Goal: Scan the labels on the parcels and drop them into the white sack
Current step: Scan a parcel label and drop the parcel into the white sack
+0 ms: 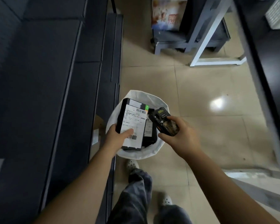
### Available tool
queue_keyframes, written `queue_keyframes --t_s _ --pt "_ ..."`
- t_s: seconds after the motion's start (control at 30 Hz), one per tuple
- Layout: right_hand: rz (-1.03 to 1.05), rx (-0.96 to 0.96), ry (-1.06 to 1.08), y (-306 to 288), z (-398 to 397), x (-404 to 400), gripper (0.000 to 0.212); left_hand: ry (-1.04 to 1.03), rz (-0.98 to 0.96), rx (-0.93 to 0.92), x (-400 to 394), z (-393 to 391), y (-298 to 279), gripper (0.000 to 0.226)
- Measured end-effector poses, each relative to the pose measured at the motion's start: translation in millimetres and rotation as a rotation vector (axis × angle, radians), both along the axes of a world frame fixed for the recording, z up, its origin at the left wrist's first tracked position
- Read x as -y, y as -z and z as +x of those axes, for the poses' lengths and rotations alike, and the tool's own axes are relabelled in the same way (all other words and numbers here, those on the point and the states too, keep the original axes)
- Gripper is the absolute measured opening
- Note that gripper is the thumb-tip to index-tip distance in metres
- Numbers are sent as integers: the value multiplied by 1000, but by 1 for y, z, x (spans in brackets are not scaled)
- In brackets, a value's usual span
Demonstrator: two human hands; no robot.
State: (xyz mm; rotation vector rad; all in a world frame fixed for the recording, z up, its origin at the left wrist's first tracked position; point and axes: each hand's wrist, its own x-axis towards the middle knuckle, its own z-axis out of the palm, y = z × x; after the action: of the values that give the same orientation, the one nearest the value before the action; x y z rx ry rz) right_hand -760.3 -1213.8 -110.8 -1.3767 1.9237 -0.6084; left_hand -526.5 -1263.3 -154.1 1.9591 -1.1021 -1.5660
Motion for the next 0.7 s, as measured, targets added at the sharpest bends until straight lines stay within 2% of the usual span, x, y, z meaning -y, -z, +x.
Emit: queue_keyframes --t_s 0.17,0.37,0.53,0.63,0.7 --pt "104 14 41 57 9 29 65 16 123 0 35 3 58 40" --pt "202 80 28 120 9 53 67 -93 195 37 53 -6 127 36" --pt "194 61 -42 163 8 71 67 -233 205 199 59 -6 186 34" --pt "185 -11 -64 183 5 80 69 -196 132 336 65 -4 219 40" --pt "212 -42 -41 193 0 83 67 -206 131 355 67 -3 242 43"
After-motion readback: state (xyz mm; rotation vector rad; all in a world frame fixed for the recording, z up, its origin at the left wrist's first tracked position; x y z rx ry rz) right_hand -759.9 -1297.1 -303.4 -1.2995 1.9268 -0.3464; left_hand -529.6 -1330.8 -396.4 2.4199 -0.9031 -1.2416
